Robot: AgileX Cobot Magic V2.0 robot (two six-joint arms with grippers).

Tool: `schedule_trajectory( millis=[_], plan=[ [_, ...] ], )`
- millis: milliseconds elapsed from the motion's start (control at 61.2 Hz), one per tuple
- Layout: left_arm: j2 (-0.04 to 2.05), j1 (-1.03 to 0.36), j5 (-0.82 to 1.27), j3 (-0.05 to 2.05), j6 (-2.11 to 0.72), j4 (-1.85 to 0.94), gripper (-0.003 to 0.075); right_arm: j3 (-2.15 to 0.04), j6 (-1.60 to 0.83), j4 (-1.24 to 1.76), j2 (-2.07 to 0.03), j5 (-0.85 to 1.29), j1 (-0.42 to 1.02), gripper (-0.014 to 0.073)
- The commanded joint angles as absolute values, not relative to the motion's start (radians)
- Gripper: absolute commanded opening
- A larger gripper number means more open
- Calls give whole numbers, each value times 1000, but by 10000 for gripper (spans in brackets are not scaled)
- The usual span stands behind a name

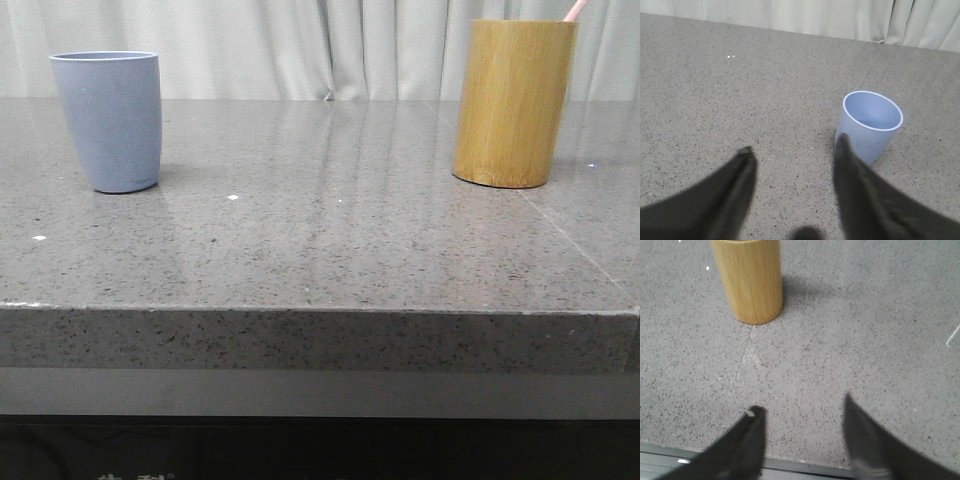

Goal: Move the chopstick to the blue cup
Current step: 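Grasp the rim of the light blue cup with the left gripper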

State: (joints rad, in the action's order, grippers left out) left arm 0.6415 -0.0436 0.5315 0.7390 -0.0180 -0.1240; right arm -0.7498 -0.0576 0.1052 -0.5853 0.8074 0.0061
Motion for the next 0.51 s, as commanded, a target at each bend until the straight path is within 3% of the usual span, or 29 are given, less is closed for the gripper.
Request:
schedule_trajectory(
  millis=[0, 196, 490],
  plan=[
    [687, -48, 449, 788, -20, -139, 529, -782, -69, 115, -595, 761, 2, 565],
    [813, -60, 503, 904, -78, -150, 496, -782, -69, 115, -595, 762, 2, 560],
    [1067, -182, 665, 1169, -124, -131, 482, -782, -69, 115, -595, 759, 2, 560]
  ],
)
